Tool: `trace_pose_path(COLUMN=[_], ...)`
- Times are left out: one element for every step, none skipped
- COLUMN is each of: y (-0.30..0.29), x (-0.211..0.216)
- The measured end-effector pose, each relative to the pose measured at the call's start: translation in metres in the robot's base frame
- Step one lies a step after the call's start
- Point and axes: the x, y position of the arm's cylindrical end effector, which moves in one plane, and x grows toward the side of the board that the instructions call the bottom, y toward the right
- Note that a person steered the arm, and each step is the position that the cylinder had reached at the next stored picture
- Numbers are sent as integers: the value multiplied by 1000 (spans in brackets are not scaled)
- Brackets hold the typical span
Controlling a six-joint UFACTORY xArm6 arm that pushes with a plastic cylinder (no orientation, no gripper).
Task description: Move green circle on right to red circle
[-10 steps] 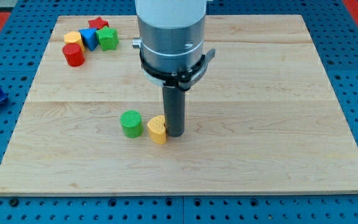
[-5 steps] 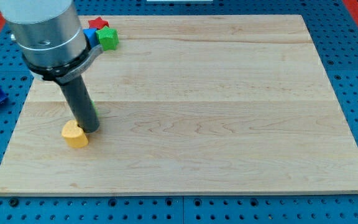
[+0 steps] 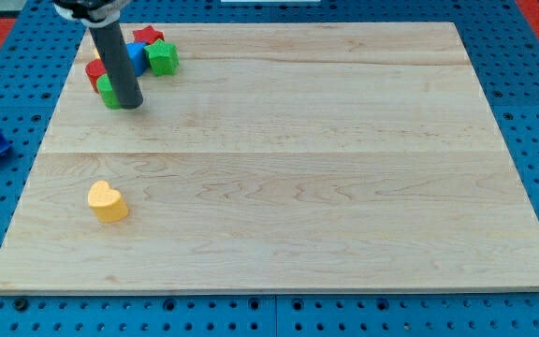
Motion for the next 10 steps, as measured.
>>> trace_pose_path(y=[-1, -2, -10, -44, -45, -37, -28, -17, -13, -6], x=[-11, 2, 25, 24, 23, 11, 2, -7, -23, -24])
